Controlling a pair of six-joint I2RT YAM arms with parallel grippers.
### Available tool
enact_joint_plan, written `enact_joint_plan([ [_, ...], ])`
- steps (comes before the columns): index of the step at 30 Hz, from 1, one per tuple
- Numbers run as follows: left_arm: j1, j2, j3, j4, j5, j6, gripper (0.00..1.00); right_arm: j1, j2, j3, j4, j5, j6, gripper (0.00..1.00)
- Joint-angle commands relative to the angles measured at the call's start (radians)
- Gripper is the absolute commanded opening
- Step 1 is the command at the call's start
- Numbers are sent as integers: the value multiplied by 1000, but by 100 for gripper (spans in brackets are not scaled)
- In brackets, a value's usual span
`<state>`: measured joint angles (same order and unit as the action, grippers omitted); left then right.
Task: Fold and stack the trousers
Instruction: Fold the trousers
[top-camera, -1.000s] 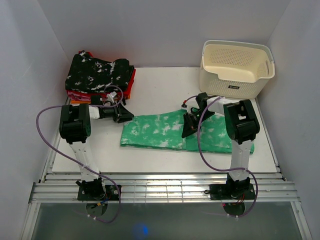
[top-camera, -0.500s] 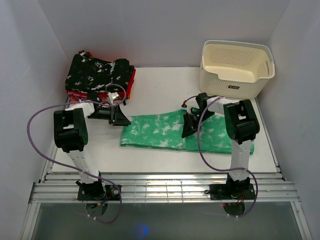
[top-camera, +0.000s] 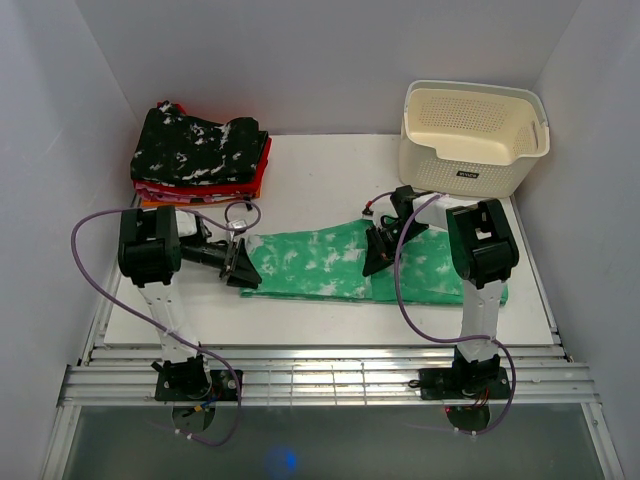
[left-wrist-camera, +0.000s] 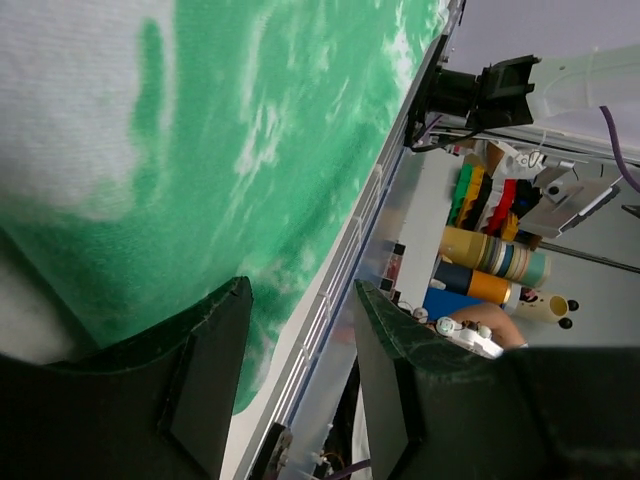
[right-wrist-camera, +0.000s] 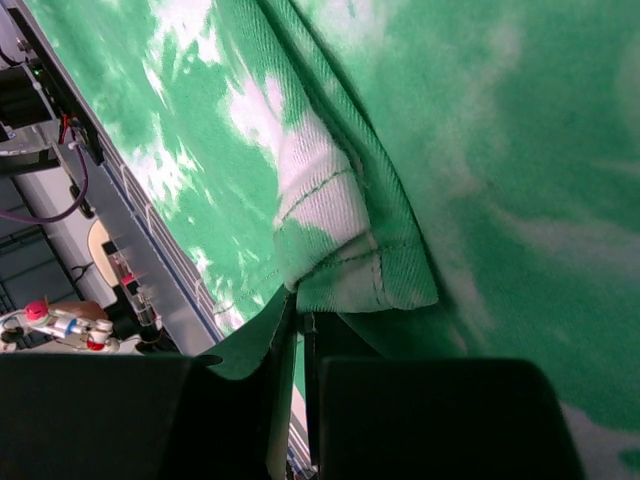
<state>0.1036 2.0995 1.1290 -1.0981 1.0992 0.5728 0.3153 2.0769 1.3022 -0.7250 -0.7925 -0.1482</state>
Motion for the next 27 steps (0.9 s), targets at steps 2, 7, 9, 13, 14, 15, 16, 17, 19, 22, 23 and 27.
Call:
enact_joint_plan([
  [2,16,-80,26,96,-86,-8,58,21,46,2,27,93,-24,8],
  [7,110,-228,-32,171,-114,-56,59,21,48,5,27,96,-25,8],
  [9,155,-227,-52,170,-143,-53,58,21,51,9,25,101,-25,8],
  [13,189,-187,-69,240,-214,-115,57,22,51,11,29,105,-25,8],
  [14,186,-179,-77,260,-222,-134,57,22,51,11,29,108,-27,8],
  [15,185,-167,-68,265,-220,-146,57,24,51,11,29,111,-27,8],
  [16,185,-142,-61,280,-213,-165,57,24,49,11,30,114,-27,9],
  [17,183,-133,-60,293,-211,-180,57,24,49,11,29,118,-27,10],
  [19,171,-112,-55,317,-191,-204,56,24,51,16,27,124,-24,16],
  [22,145,-96,-58,326,-133,-215,54,24,52,16,26,133,-24,22],
  [23,128,-88,-58,326,-121,-217,52,25,54,17,27,133,-24,24],
  [27,96,-70,-60,371,-110,-260,49,24,63,19,25,137,-24,25],
])
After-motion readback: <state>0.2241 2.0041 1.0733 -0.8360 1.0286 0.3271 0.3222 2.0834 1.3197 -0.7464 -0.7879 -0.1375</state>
